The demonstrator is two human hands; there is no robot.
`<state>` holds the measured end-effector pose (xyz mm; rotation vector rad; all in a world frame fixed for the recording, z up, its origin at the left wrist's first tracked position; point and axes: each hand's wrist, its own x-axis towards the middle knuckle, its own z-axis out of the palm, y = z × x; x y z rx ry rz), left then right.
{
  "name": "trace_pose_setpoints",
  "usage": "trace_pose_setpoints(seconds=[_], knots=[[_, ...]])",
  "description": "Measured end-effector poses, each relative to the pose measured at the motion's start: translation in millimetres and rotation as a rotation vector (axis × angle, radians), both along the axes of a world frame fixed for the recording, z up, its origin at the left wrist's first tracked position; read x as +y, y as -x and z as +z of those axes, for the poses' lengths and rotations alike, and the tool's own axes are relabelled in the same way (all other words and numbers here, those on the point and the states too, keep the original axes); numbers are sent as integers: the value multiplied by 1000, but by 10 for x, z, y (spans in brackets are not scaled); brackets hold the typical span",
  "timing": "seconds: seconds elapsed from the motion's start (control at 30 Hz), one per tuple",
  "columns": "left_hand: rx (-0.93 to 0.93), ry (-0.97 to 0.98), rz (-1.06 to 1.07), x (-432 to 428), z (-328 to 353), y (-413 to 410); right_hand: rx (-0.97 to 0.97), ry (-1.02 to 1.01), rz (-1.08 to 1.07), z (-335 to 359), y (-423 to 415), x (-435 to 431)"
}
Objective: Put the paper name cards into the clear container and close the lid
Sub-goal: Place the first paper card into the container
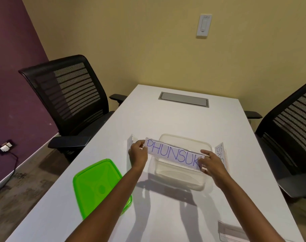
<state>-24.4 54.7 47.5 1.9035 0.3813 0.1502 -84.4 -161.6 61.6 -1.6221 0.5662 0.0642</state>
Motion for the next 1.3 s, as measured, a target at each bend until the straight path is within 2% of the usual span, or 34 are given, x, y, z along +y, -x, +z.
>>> trace_pose_setpoints(seconds=[0.2,0.37,0.57,0.9,1.3], knots=[[-1,-44,-119,-234,78,-171,-12,477,13,52,-180,-319],[51,-74,-176,-415,56,-310,-15,629,-38,54,-292,-422],[187,-83,-262,-620,5,-496,62,643,-88,-30,-451,-430],[311,-75,-283,-879,-133,-696,172,457,-85,-247,-639,-401],[458,-226,-414,-1040,-379,-753,305,406,14,-524,-867,-207]])
